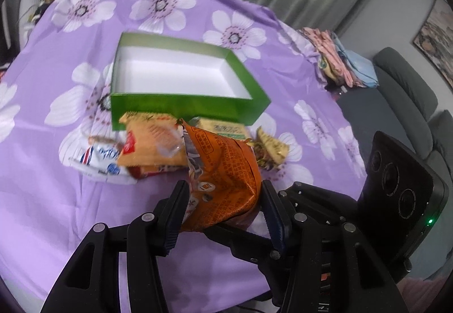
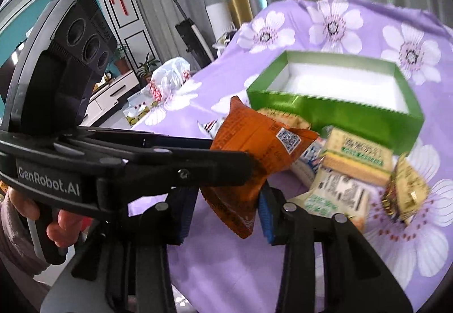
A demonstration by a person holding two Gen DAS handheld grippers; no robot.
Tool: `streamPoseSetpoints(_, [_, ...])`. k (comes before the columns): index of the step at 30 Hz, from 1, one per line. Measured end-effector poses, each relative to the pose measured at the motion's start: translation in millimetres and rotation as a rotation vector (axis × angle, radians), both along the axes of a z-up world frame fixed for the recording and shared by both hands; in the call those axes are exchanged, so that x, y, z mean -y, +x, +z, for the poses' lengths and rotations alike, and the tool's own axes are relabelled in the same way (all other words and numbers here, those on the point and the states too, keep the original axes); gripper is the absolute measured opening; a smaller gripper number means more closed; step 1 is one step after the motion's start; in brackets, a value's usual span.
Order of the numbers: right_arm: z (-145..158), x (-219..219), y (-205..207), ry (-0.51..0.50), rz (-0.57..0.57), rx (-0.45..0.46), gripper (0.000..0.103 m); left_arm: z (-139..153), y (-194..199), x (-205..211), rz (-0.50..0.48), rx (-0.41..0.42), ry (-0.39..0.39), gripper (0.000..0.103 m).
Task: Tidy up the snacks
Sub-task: 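Lift the orange chip bag with the right gripper over the green box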
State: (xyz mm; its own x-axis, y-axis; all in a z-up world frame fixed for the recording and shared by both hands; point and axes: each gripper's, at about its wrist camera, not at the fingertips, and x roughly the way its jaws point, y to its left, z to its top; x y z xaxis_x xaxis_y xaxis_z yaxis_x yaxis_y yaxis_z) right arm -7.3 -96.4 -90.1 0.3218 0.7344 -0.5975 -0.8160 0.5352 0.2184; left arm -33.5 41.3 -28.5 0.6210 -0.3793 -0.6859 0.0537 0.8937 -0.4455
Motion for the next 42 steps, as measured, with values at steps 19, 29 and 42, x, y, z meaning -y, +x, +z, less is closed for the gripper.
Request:
streamPoseSetpoints(19, [23,41,29,0.045,-0.105,0.127,0.04,26,46,49,-0.119,0.062,0.066,0.052])
streamPoseSetpoints(29, [34,42,62,0.058,-0.144,0.177,0.04,39,80,52,-0.137,0.102,0.08,0.052])
streamPoseSetpoints(42, [40,6,122,0.029,-0.161,0.157,0.042,34,142,17,-0.064,0.072,0.053,0.052])
